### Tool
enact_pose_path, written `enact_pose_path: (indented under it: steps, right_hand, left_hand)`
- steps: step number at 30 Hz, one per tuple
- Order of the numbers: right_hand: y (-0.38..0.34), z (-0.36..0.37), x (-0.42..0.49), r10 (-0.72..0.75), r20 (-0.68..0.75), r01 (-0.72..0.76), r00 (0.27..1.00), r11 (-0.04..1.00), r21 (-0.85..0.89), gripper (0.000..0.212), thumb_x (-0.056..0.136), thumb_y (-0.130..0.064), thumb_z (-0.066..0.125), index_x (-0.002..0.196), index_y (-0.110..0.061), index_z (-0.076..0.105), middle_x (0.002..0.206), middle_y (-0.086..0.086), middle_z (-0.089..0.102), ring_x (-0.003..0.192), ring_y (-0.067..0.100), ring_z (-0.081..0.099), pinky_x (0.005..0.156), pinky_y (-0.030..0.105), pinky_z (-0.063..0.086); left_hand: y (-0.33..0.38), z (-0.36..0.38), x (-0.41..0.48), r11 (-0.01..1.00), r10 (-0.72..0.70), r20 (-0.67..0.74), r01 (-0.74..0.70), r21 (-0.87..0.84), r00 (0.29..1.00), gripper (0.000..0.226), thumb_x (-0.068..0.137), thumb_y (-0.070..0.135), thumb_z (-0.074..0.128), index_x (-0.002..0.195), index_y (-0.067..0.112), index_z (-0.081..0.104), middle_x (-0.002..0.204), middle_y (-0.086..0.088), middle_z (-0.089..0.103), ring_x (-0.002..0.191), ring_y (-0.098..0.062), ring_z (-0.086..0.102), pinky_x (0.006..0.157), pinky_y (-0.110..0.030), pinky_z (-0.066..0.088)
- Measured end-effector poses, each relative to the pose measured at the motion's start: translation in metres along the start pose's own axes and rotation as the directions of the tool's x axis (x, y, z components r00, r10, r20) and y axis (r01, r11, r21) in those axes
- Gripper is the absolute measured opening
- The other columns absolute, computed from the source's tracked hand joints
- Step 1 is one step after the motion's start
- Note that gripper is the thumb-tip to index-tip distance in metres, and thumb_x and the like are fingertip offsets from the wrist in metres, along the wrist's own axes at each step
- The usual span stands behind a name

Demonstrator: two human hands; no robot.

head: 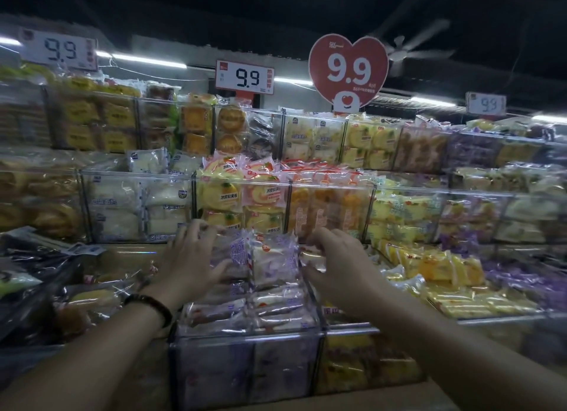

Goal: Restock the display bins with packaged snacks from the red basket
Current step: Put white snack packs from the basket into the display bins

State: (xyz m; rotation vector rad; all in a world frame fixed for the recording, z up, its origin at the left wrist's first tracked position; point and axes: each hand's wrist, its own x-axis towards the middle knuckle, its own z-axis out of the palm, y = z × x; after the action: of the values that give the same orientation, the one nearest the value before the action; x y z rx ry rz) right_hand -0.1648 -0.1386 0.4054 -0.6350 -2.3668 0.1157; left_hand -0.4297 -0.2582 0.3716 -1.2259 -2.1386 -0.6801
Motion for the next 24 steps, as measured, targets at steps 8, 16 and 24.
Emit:
enact_pose_path:
  steps: [8, 16, 24]
  right_hand:
    - [0.030, -0.029, -0.085, 0.202, 0.047, -0.207, 0.978, 0.940, 0.270, 0.017, 0.093, -0.033, 0.072, 0.109, -0.031, 0.065, 0.093, -0.008, 0.069, 0.078, 0.009, 0.070, 0.064, 0.033, 0.064]
    - [0.100, -0.013, -0.195, 0.271, 0.200, -0.323, 0.941, 0.895, 0.308, 0.009, 0.090, -0.042, 0.073, 0.095, -0.040, 0.066, 0.085, -0.014, 0.073, 0.078, -0.003, 0.069, 0.062, 0.021, 0.057]
    - [0.223, 0.034, -0.305, 0.525, 0.515, -0.638, 0.678, 0.768, 0.057, 0.003, 0.094, -0.036, 0.071, 0.094, -0.033, 0.070, 0.093, -0.006, 0.072, 0.080, 0.010, 0.068, 0.065, 0.027, 0.053]
  left_hand:
    - [0.128, -0.037, -0.079, 0.836, 0.369, 0.258, -0.198, -0.512, 0.893, 0.016, 0.094, 0.040, 0.075, 0.108, 0.035, 0.068, 0.099, 0.017, 0.066, 0.085, 0.004, 0.064, 0.071, -0.019, 0.055]
    - [0.233, 0.017, -0.157, 0.786, 0.542, 0.603, -0.099, -0.611, 0.586, 0.040, 0.091, 0.056, 0.071, 0.125, 0.039, 0.061, 0.111, 0.016, 0.069, 0.096, 0.002, 0.067, 0.083, -0.029, 0.060]
    - [0.311, 0.142, -0.219, 0.841, 0.531, 0.807, -0.044, -0.539, 0.259, 0.039, 0.099, 0.052, 0.065, 0.127, 0.026, 0.067, 0.108, 0.009, 0.068, 0.092, -0.010, 0.066, 0.080, -0.029, 0.057]
